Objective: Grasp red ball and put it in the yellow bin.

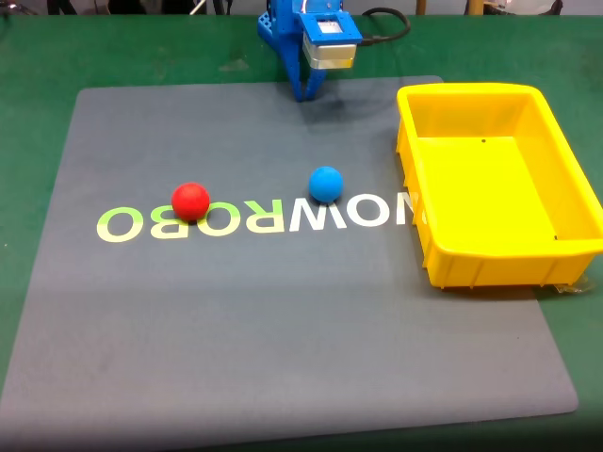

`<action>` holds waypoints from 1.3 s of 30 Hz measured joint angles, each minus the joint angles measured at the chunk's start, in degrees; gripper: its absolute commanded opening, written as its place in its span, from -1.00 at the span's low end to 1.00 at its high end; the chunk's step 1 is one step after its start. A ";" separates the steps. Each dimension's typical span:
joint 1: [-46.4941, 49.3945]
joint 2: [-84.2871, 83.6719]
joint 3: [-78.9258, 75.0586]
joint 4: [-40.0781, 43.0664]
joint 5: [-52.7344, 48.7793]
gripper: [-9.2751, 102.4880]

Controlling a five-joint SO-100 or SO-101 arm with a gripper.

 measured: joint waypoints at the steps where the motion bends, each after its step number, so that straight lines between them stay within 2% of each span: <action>1: 0.00 0.00 0.00 0.09 0.44 -0.83; 4: -1.32 0.00 0.00 0.18 2.11 -0.63; 6: -1.58 0.00 0.00 -1.14 2.72 -0.41; 9: -0.62 -0.62 -1.32 -4.48 3.16 -0.28; 13: 2.29 -10.99 -8.79 -10.72 3.16 -0.27; 23: 14.50 -52.03 -41.31 -23.47 0.44 -0.28; 31: 23.38 -73.39 -52.12 -33.49 -3.87 -0.28; 39: 26.02 -92.72 -63.90 -39.64 -4.04 -0.28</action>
